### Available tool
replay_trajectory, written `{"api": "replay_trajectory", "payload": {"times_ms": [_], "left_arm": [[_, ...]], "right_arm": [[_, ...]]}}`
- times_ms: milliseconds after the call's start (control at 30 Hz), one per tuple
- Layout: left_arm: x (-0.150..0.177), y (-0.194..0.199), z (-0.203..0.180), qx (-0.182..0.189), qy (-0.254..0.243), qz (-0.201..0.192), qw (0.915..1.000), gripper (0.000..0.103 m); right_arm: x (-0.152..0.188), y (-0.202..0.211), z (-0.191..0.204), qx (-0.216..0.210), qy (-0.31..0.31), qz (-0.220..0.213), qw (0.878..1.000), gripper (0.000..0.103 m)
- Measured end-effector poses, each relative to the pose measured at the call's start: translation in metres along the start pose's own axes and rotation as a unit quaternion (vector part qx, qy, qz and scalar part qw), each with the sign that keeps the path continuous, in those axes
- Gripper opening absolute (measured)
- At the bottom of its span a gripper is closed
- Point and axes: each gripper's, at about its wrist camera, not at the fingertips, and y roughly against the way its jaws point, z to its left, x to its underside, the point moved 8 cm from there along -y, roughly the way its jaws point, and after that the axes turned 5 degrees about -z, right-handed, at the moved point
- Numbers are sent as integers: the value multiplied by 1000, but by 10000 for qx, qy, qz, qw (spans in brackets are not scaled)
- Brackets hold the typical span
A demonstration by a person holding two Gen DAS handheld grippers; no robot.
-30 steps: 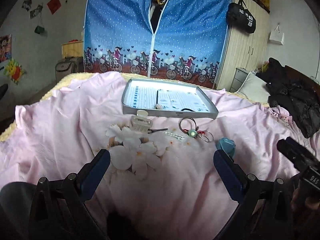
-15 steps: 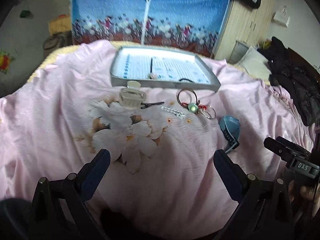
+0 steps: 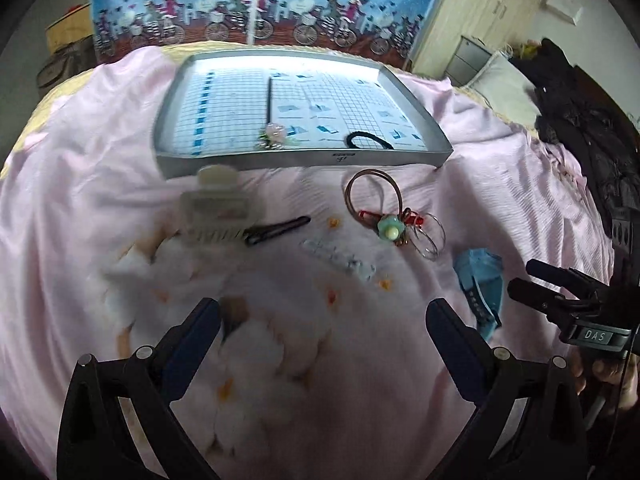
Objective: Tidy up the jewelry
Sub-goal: 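Grasp the light-blue watch band with the right tool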
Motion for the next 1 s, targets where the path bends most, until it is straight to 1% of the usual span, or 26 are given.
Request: {"api": "replay_trajectory", "payload": {"times_ms": [100, 167, 267, 333, 367, 433, 467, 500, 533, 567, 633, 667, 767, 833, 867, 933, 1000], "left_arm": [[-7, -15, -3, 95, -135, 24, 9999, 100], [-10, -21, -5, 104, -245, 18, 9996, 100], [-13, -31, -9, 128, -452, 5, 9989, 99], [-15, -38, -10, 133, -589, 53, 9982, 93], [-14, -42, -8, 131, -621, 107, 9979, 91], [-13, -49, -7, 128, -596, 195, 9979, 82], [-12, -52, -6, 147, -563, 250, 9980, 80], [-10, -55, -4, 165, -507, 328, 9980, 74], [-9, -56, -3, 163, -478, 367, 9981, 72], [-8, -57, -1, 146, -461, 387, 9981, 71], [-8, -57, 0, 117, -473, 375, 9981, 63], [-8, -57, 1, 119, -468, 372, 9981, 61], [-7, -58, 2, 105, -434, 383, 9983, 56], [-6, -58, 3, 72, -435, 385, 9983, 50], [-6, -57, 5, 48, -429, 372, 9984, 48], [-6, -56, 5, 40, -384, 342, 9987, 38], [-6, -55, 7, 50, -298, 320, 9990, 35]], "right_arm": [[1, -7, 0, -57, -55, 92, 9999, 80], [4, -12, 0, -54, -47, 175, 9998, 72], [5, -16, 2, -48, -15, 228, 9997, 68], [6, -21, 4, -63, 13, 283, 9996, 67], [6, -23, 6, -86, 17, 286, 9996, 67], [4, -27, 9, -89, 66, 254, 9996, 67], [3, -29, 10, -74, 105, 246, 9996, 67], [3, -32, 12, -65, 159, 260, 9995, 67], [3, -35, 15, -95, 198, 290, 9993, 68], [4, -38, 18, -102, 243, 315, 9992, 67], [4, -41, 20, -45, 341, 320, 9989, 68], [4, -42, 20, -38, 351, 315, 9989, 68], [5, -48, 18, 27, 325, 376, 9988, 68], [5, -51, 17, 34, 277, 364, 9989, 67], [4, -50, 16, 33, 239, 332, 9992, 65], [3, -48, 13, 93, 172, 249, 9995, 58], [4, -47, 10, 109, 100, 216, 9997, 56]]}}
